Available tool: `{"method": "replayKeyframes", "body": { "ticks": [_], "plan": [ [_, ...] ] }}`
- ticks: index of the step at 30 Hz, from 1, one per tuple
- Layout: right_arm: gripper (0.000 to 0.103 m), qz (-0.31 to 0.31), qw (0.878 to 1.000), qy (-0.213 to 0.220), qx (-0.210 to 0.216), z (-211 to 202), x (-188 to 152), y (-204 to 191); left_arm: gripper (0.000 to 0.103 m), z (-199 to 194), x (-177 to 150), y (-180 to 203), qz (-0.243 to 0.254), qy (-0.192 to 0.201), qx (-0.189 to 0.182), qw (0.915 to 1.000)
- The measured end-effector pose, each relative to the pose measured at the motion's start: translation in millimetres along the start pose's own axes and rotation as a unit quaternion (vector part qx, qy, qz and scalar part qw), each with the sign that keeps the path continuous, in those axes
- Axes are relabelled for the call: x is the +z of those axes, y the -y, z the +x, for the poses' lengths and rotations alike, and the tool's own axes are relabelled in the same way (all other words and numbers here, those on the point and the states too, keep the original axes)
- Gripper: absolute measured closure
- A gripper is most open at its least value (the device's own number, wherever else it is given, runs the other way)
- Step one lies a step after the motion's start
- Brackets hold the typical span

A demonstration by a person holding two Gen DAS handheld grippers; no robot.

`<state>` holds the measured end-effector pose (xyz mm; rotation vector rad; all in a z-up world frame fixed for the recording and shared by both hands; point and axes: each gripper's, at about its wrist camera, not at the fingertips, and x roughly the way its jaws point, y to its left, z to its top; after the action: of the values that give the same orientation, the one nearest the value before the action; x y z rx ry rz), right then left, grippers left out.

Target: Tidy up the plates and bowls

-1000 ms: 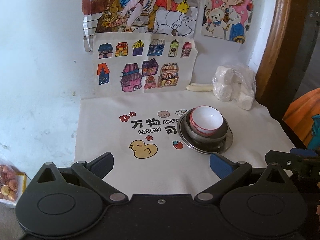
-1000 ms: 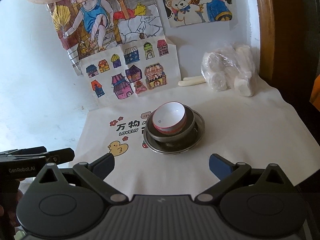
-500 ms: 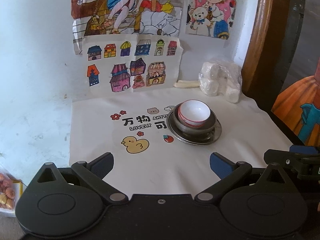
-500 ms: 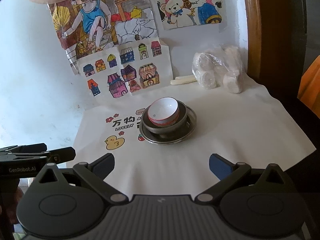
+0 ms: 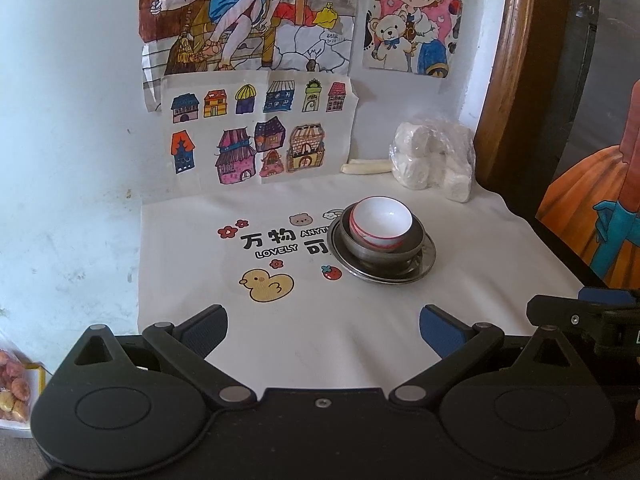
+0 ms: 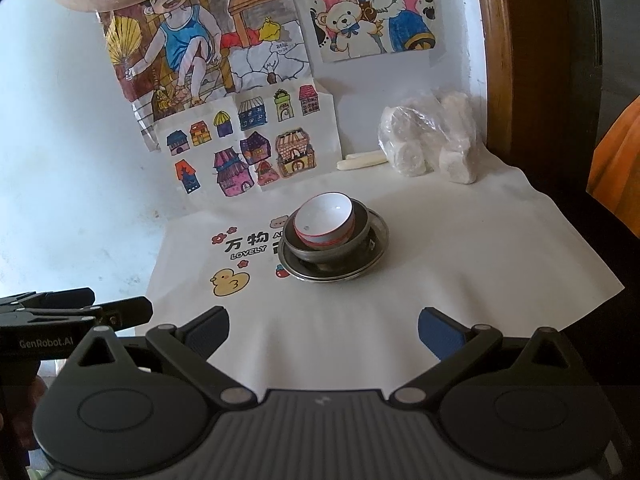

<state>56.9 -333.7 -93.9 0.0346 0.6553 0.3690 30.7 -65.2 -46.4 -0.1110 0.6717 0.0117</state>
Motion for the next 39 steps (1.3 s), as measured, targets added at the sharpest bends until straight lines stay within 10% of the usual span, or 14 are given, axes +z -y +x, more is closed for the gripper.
{"method": "replayKeyframes", "body": {
  "ticks": [39],
  "plan": [
    [0.0,-0.001,1.0,-0.005,0.001,4.8,0.5,-0.3,0.001,0.8,-0.7,1.3,0.004,-0.003,0.003,1.0]
  ]
}}
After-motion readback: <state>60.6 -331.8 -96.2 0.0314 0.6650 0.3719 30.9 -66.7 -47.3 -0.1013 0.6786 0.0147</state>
